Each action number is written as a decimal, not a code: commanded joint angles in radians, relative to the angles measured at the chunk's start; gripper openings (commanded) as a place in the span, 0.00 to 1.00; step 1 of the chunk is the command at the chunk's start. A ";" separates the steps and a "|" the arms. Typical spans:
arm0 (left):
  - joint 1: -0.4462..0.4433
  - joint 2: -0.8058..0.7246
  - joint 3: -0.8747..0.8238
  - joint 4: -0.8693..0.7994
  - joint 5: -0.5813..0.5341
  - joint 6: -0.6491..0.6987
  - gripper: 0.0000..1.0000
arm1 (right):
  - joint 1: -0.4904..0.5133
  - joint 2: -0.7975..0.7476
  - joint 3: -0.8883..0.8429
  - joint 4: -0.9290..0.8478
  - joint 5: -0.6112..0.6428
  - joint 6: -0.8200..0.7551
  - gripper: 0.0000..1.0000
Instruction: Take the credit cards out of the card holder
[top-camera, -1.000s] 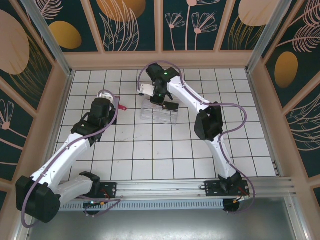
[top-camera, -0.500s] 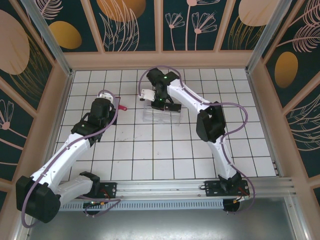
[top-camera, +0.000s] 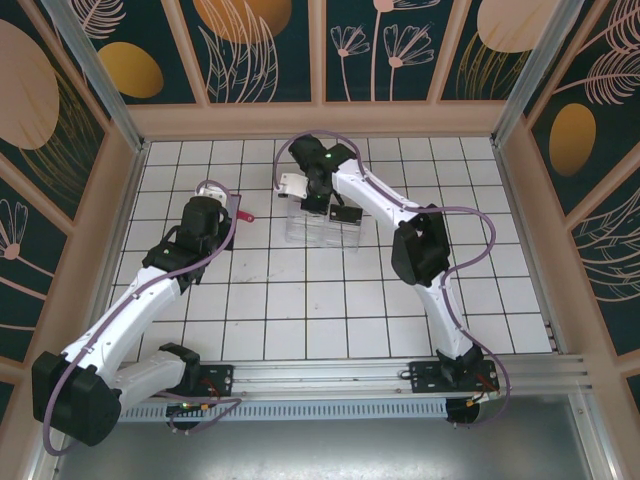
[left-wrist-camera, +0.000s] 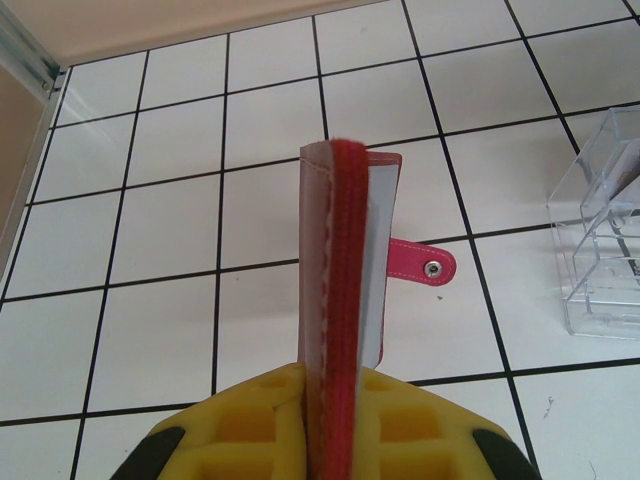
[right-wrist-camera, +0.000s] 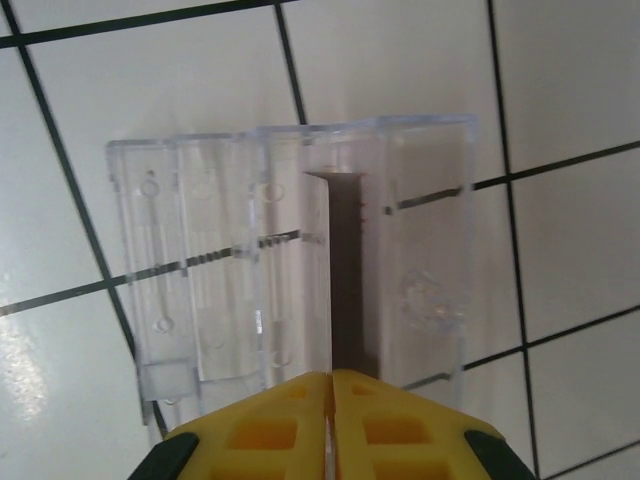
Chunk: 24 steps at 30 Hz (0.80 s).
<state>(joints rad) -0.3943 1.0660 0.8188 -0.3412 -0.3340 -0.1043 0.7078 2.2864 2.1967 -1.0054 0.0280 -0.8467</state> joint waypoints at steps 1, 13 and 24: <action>0.005 -0.008 -0.005 0.022 -0.008 0.018 0.00 | 0.009 0.001 0.037 0.043 0.080 0.024 0.11; 0.005 -0.012 -0.007 0.023 0.004 0.018 0.00 | 0.014 -0.028 0.024 0.084 0.162 0.056 0.21; 0.005 -0.100 0.002 0.139 0.386 -0.059 0.00 | 0.015 -0.229 -0.050 0.181 -0.006 0.281 0.21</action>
<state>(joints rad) -0.3935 1.0115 0.8185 -0.3149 -0.1402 -0.1200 0.7155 2.2154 2.1815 -0.8940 0.1165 -0.6781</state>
